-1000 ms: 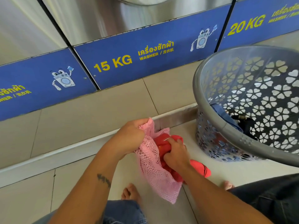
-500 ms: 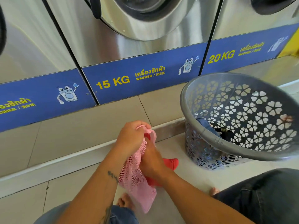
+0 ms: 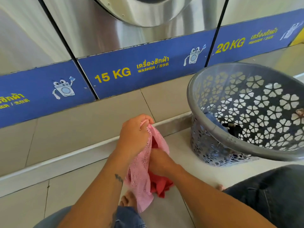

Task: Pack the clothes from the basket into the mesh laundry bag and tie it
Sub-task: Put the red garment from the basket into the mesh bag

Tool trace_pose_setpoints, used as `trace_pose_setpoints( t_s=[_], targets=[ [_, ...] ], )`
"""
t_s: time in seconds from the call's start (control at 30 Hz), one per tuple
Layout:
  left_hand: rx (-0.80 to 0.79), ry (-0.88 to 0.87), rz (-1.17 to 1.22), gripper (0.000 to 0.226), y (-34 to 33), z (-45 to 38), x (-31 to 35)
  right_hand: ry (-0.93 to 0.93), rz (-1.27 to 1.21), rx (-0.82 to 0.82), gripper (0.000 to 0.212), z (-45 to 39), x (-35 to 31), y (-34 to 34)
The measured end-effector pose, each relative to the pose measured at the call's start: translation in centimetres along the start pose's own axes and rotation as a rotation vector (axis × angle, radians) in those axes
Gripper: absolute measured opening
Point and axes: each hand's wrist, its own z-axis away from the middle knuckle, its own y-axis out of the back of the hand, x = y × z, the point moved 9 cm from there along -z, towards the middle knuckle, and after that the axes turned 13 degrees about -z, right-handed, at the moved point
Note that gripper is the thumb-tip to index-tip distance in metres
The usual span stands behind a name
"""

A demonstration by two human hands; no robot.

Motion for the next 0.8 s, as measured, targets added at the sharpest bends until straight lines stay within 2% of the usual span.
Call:
trace_pose_setpoints(
  t_s=[0.13, 0.27, 0.3, 0.43, 0.5, 0.6, 0.67, 0.73, 0.8],
  targets=[
    [0.011, 0.015, -0.065, 0.029, -0.7, -0.4, -0.6, -0.224, -0.077, 0.212, 0.025, 3.3, 5.7, 2.5],
    [0.071, 0.003, -0.063, 0.028, -0.1, -0.8, -0.2, -0.401, -0.215, 0.363, 0.015, 5.0, 10.5, 2.4],
    [0.074, 0.011, -0.051, 0.028, 0.1, -0.9, -0.1, -0.472, -0.198, 0.34, 0.018, 5.3, 11.7, 1.9],
    [0.026, 0.027, -0.001, 0.028, 0.0, -1.8, 0.2, -0.702, -0.028, -0.083, 0.07, 6.0, 15.9, -4.1],
    [-0.013, 0.018, -0.001, 0.027, -0.4, -2.3, 0.5, -0.725, 0.009, -0.162, 0.068, 5.5, 18.3, -7.0],
    [-0.071, -0.008, -0.025, 0.026, -1.3, -2.8, 0.6, -0.704, 0.02, -0.134, 0.045, 5.1, 18.6, -8.0],
    [-0.105, -0.035, -0.058, 0.026, -1.9, -2.9, 0.4, -0.702, -0.13, -0.073, 0.036, 5.2, 15.8, -6.7],
    [-0.131, -0.058, -0.115, 0.027, -2.4, -2.8, 0.1, -0.734, -0.334, 0.005, 0.035, 5.2, 13.8, -5.6],
    [-0.158, -0.065, -0.153, 0.028, -2.5, -2.5, -0.1, -0.684, -0.478, 0.07, 0.037, 4.3, 10.6, -3.8]
  ],
)
